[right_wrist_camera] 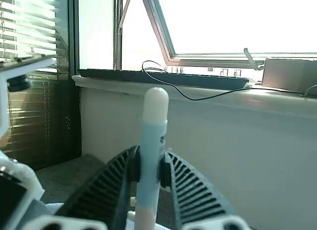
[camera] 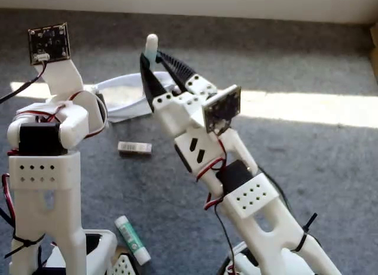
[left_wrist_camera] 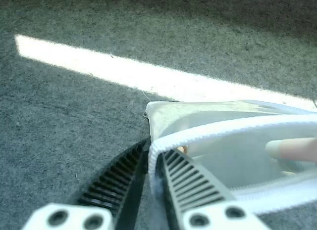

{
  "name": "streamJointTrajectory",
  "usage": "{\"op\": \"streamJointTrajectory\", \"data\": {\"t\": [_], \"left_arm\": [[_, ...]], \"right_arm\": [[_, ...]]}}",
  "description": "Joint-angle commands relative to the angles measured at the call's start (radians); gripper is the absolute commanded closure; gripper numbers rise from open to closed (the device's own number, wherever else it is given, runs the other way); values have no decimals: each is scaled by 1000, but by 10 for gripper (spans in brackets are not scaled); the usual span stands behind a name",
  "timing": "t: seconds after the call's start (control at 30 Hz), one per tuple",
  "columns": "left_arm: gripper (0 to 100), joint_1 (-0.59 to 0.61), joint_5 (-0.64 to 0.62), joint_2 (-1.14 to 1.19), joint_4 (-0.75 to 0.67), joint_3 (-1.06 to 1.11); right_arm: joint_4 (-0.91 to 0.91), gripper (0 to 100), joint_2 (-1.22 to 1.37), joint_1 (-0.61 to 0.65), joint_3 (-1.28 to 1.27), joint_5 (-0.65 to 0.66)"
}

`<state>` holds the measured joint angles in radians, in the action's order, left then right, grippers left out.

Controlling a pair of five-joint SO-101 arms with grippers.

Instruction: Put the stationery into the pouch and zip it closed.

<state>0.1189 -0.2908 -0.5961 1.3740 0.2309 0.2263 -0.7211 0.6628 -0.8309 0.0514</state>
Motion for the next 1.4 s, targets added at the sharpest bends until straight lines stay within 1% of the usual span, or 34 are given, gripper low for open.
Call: {"op": "streamJointTrajectory", "data": {"t": [0.0, 0.17, 0.4, 0.57, 0.63, 0.7, 1.23, 1.3, 1.37], "left_arm": [[993, 18, -8, 7, -5, 2], [993, 18, -8, 7, -5, 2], [993, 18, -8, 7, -5, 2], [993, 18, -8, 7, -5, 4], [993, 18, -8, 7, -5, 4], [993, 18, -8, 7, -5, 4], [993, 18, -8, 7, -5, 5], [993, 18, -8, 7, -5, 5], [993, 18, -8, 7, -5, 5]], "right_arm": [[-124, 995, -13, -12, 64, 0], [-277, 995, -10, -12, 130, 0], [-302, 995, -12, -12, 136, 14], [-303, 995, -13, 42, 130, 187], [-303, 995, -13, 74, 130, 219], [-303, 995, -13, 90, 130, 219], [-308, 995, -13, 87, 130, 221], [-369, 982, -13, 87, 136, 219], [-447, 937, -15, 87, 142, 218]]}}
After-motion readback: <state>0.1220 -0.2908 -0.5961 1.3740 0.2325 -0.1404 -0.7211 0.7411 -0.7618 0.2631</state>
